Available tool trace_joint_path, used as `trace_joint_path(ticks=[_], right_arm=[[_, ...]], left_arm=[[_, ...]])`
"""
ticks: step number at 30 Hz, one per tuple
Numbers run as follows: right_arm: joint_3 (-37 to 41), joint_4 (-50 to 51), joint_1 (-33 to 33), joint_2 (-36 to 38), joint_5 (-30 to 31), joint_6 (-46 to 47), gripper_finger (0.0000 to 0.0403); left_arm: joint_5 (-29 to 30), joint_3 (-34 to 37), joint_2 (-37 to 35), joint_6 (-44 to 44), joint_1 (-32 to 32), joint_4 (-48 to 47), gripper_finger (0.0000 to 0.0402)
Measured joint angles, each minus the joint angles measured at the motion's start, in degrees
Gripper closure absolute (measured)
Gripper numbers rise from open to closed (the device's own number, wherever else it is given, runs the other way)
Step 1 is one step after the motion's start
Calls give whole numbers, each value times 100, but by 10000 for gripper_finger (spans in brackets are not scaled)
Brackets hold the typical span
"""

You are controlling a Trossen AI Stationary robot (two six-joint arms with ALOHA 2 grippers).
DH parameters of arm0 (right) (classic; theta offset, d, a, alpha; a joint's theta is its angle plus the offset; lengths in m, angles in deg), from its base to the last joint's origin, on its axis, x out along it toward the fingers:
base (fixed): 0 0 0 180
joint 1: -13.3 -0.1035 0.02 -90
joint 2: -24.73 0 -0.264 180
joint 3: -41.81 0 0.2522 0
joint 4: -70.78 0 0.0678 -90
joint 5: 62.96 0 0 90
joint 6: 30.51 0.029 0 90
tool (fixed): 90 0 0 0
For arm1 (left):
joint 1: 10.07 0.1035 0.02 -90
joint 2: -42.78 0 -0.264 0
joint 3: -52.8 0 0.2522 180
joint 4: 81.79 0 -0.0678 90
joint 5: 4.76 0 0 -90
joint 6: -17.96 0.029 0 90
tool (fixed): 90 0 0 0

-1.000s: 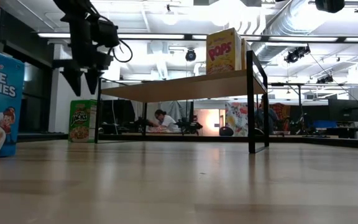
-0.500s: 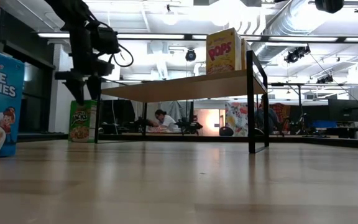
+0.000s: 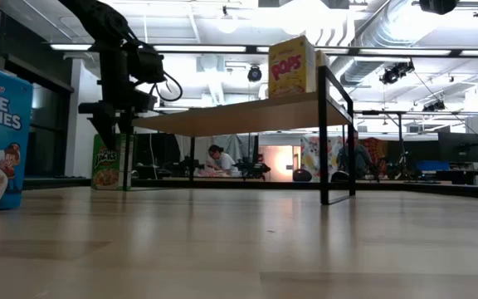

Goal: Stack cereal on shelf
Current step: Put the top green cereal box on the shelf

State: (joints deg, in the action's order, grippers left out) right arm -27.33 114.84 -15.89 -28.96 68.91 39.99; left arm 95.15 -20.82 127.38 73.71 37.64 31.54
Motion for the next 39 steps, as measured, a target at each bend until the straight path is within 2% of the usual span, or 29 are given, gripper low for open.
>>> trace_joint_path(ticks=[7, 16, 20, 23, 29, 35, 39], right_arm=[[-1, -2, 2, 0, 0, -1, 174], [0, 0, 1, 0, 0, -4, 174], [0, 5, 0, 0, 0, -4, 174], [0, 5, 0, 0, 0, -4, 174], [0, 5, 0, 0, 4, -50, 174], [0, 3, 2, 0, 17, -50, 174], [-1, 3, 1, -2, 48, -50, 174]], left_arm=[[122, 4, 8, 135, -16, -20, 136], [195, 20, -133, 133, -20, -52, 251], [317, 20, -361, 134, -20, -39, 285], [604, 20, -579, 133, -25, -28, 291], [1609, 20, -1091, -44, -25, 48, 276], [2547, -5, -1768, -795, -105, 51, 276], [2999, -348, -2196, -1051, -375, 41, 277]])
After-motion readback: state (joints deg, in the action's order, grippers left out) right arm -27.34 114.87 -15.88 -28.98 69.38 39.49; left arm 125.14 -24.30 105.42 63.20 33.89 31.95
